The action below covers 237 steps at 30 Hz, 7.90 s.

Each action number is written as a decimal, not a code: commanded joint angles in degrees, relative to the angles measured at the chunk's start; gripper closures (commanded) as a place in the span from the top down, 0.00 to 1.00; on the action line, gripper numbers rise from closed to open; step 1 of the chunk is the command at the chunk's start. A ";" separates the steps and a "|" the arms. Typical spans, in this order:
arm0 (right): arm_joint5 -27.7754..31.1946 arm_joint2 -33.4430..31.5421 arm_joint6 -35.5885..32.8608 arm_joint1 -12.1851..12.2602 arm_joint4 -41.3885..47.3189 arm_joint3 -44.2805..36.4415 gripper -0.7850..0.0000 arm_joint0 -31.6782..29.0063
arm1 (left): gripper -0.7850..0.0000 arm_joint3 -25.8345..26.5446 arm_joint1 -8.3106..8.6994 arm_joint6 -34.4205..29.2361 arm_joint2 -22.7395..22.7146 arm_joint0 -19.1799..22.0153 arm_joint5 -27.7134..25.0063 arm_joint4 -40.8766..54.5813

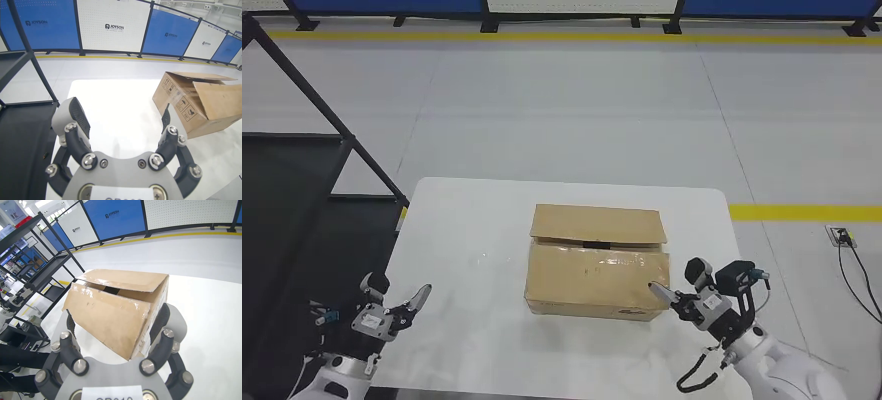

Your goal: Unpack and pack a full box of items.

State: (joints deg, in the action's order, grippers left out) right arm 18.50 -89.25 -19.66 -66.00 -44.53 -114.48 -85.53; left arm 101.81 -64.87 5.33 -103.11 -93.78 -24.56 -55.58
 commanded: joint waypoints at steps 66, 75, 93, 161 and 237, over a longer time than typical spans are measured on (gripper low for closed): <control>31.57 11.46 -34.53 18.65 53.88 18.41 1.00 11.34 | 1.00 -9.45 1.50 -26.29 22.41 18.89 -20.40 2.24; 24.70 12.38 -32.80 18.42 62.75 20.54 1.00 13.83 | 1.00 -11.28 1.23 -22.36 24.81 19.49 -17.47 -3.41; -2.07 25.72 -13.71 13.57 56.27 25.03 1.00 28.19 | 1.00 -11.28 1.23 -22.36 24.81 19.49 -17.47 -3.41; -18.18 55.44 11.28 -15.88 53.53 79.87 1.00 74.19 | 1.00 -11.28 1.23 -22.36 24.81 19.49 -17.47 -3.41; 4.53 48.55 -41.05 -18.57 74.92 72.44 1.00 71.51 | 1.00 1.62 1.28 -13.26 24.22 17.37 6.31 -5.78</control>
State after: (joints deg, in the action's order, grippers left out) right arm 22.64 -40.84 -60.02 -84.29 30.21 -42.79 -14.32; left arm 103.80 -63.50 -8.32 -78.84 -76.48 -19.34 -61.86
